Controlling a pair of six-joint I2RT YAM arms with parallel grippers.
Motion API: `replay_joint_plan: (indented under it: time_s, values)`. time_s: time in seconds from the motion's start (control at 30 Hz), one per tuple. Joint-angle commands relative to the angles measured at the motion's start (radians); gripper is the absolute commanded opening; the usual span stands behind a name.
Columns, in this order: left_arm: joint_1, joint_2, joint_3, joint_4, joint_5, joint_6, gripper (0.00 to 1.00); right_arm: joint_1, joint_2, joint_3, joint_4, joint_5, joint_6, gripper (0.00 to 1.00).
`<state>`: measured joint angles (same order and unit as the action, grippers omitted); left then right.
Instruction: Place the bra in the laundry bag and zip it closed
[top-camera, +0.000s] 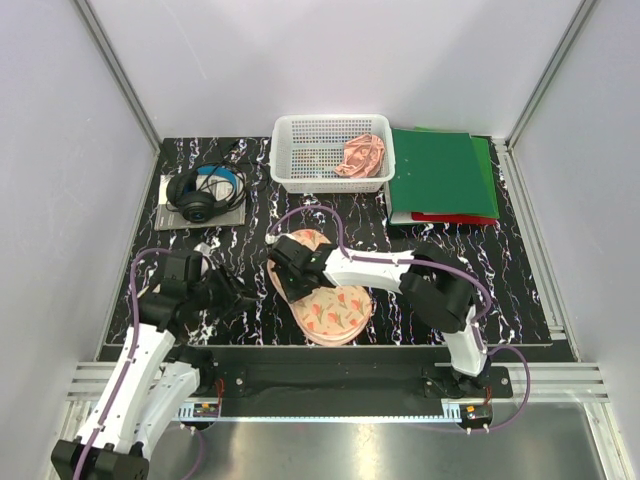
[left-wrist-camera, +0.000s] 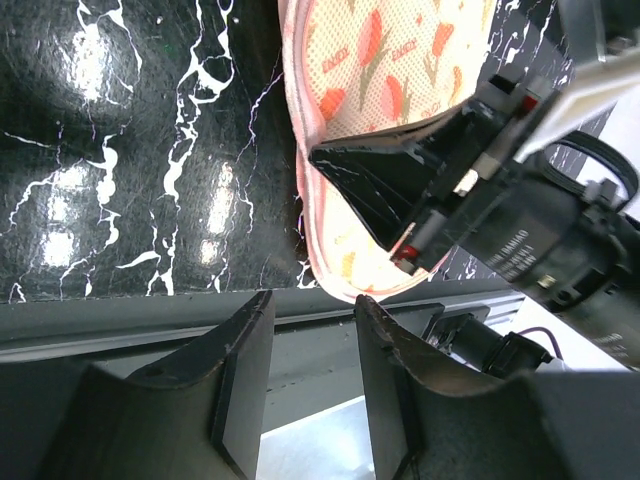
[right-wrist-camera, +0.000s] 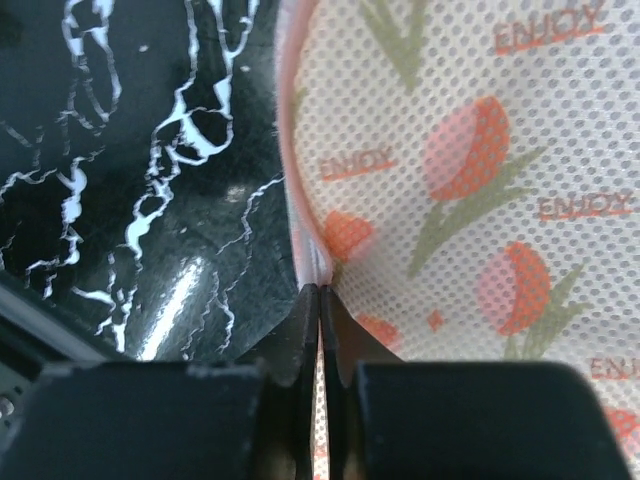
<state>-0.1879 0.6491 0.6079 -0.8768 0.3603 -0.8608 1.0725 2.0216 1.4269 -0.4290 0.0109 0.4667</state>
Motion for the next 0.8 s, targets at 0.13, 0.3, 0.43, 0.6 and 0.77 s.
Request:
replay_joint_plan:
  time_s: [0.13,0.3,0.43,0.6,0.77]
  values:
    - [0.007,0.069,0.047,0.05,0.022,0.063,0.42,-0.002,-0.135,0.102,-0.103,0.101,-0.002,0.0]
    - [-0.005,0.19,0.036,0.186,0.101,0.062,0.4,-0.078,-0.34,0.08,-0.217,0.015,0.071,0.0]
    - [-0.062,0.282,0.065,0.274,0.089,0.039,0.4,-0.192,-0.503,-0.051,-0.214,-0.069,0.105,0.0]
    - [-0.149,0.449,0.105,0.378,0.086,0.01,0.4,-0.375,-0.688,-0.27,-0.217,-0.098,0.067,0.0]
    - [-0.2,0.647,0.136,0.49,0.118,-0.007,0.39,-0.526,-0.751,-0.46,-0.183,-0.106,-0.055,0.0]
